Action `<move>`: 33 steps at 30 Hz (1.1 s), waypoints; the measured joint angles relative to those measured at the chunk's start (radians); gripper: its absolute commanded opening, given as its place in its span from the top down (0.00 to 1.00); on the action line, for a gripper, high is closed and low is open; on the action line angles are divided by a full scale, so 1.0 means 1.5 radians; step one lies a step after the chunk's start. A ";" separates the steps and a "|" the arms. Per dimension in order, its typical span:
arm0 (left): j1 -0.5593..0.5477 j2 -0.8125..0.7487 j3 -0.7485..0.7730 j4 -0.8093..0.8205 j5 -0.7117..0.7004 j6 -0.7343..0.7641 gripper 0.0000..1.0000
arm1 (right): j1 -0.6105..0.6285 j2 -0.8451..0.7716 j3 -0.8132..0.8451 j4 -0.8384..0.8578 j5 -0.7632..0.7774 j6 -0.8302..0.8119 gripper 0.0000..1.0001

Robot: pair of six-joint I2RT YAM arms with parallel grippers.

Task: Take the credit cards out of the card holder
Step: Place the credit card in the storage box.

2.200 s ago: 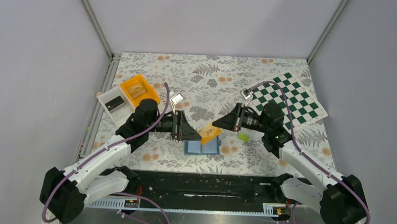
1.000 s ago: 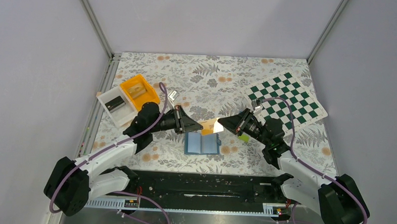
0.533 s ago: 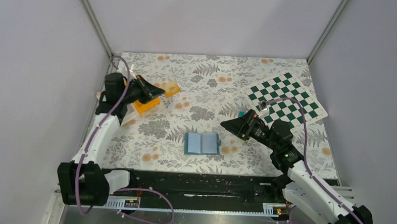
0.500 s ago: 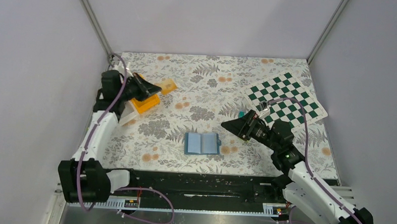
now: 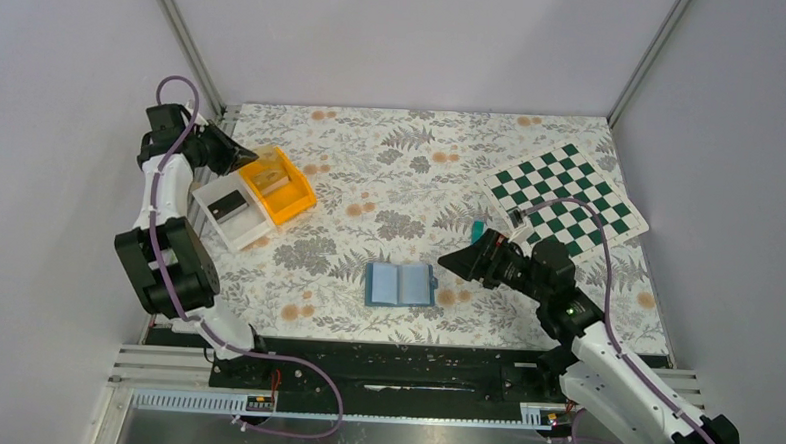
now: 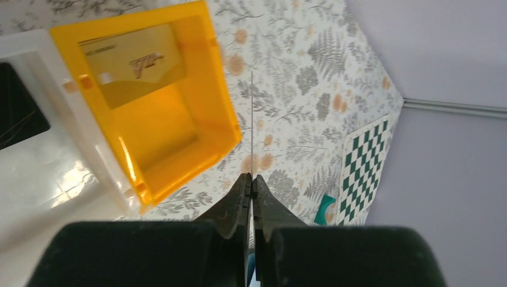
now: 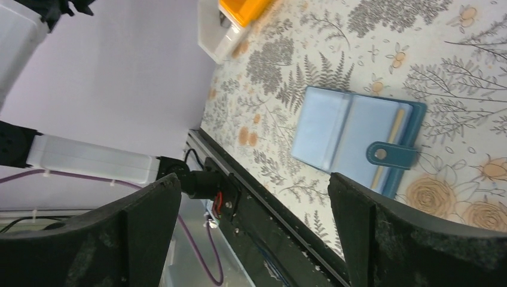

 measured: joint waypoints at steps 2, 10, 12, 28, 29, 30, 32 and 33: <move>0.006 0.024 0.009 -0.027 -0.006 0.012 1.00 | 0.000 0.025 -0.002 0.000 0.000 -0.011 0.00; 0.010 0.109 0.061 -0.091 -0.052 0.046 1.00 | 0.000 0.098 -0.002 0.000 -0.001 -0.040 0.01; 0.011 0.129 0.080 -0.102 -0.060 0.051 1.00 | 0.000 0.107 -0.001 0.001 -0.001 -0.043 0.00; 0.010 0.259 0.179 -0.115 -0.071 0.055 1.00 | 0.000 0.158 0.009 0.002 -0.001 -0.062 0.01; 0.010 0.266 0.181 -0.113 -0.071 0.054 1.00 | 0.000 0.160 0.011 0.002 -0.001 -0.062 0.01; 0.010 0.271 0.182 -0.112 -0.071 0.052 1.00 | 0.000 0.162 0.012 0.003 -0.001 -0.063 0.01; 0.010 0.281 0.184 -0.111 -0.071 0.051 0.97 | 0.000 0.165 0.014 0.003 -0.001 -0.064 0.00; 0.010 0.284 0.184 -0.111 -0.073 0.051 0.95 | 0.000 0.166 0.014 0.003 0.000 -0.065 0.00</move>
